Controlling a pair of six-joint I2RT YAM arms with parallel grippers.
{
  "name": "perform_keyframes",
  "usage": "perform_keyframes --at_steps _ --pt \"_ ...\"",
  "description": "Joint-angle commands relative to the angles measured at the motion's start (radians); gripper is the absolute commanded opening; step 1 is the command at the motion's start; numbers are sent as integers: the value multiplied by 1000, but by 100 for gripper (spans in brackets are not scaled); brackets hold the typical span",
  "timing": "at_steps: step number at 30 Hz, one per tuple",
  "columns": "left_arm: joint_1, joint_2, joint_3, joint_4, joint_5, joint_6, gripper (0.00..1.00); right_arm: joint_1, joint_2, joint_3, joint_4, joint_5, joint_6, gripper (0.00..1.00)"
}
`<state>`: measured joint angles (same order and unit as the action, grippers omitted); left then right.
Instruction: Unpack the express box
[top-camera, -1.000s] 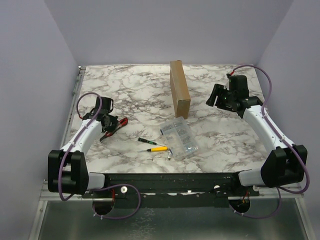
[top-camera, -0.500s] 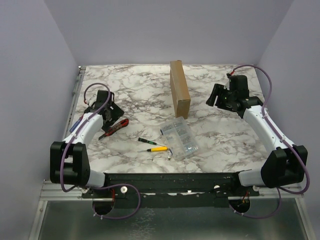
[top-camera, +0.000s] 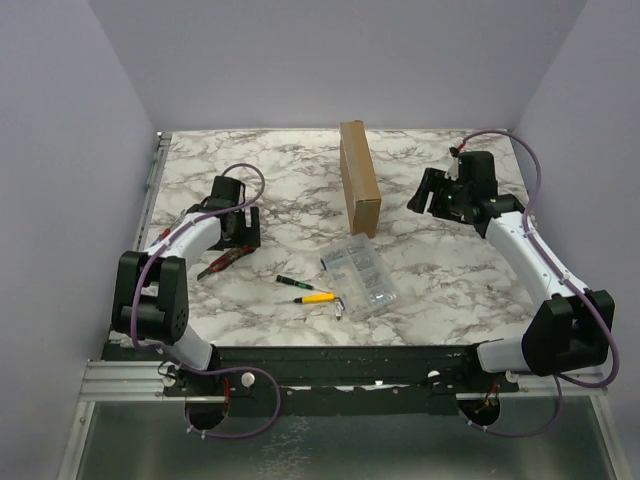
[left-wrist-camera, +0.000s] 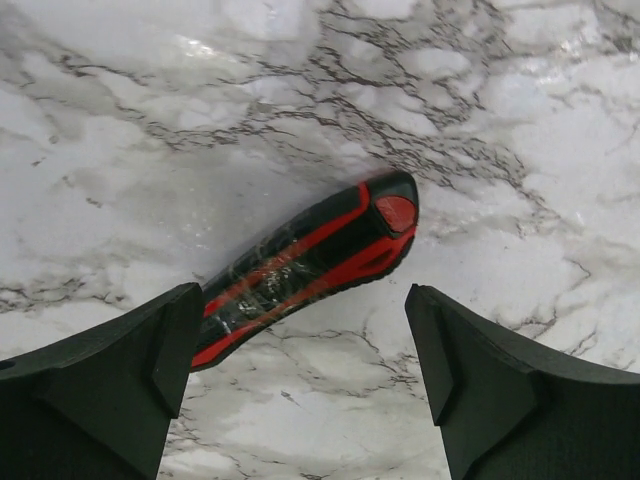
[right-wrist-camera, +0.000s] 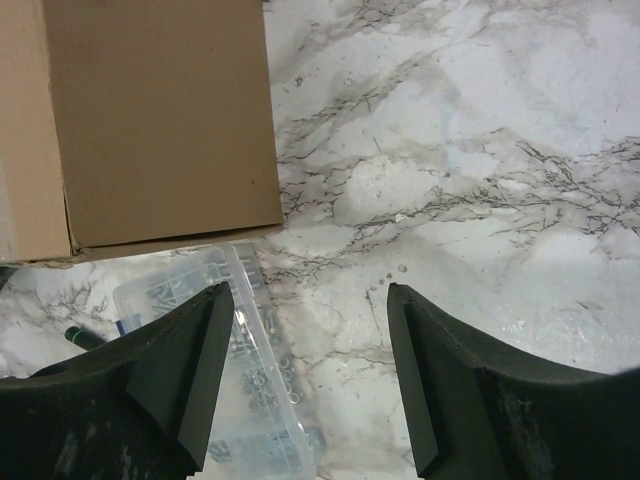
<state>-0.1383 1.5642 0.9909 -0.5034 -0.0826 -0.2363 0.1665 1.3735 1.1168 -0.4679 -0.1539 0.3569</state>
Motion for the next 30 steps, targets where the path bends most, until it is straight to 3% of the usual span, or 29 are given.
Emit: perform_keyframes --at_steps 1,11,17,25,30 --pt "-46 37 20 1 44 147 91 0 -6 -19 26 -39 -17 72" --pt "-95 107 14 1 -20 134 93 2 -19 -37 26 -47 -19 72" --pt "-100 95 8 3 13 118 85 1 -27 -35 23 -40 -20 72" --pt "-102 -30 29 -23 -4 111 95 2 -29 -47 30 -50 -18 72" --pt "-100 30 19 -25 -13 105 99 2 -29 -48 35 -60 -14 72"
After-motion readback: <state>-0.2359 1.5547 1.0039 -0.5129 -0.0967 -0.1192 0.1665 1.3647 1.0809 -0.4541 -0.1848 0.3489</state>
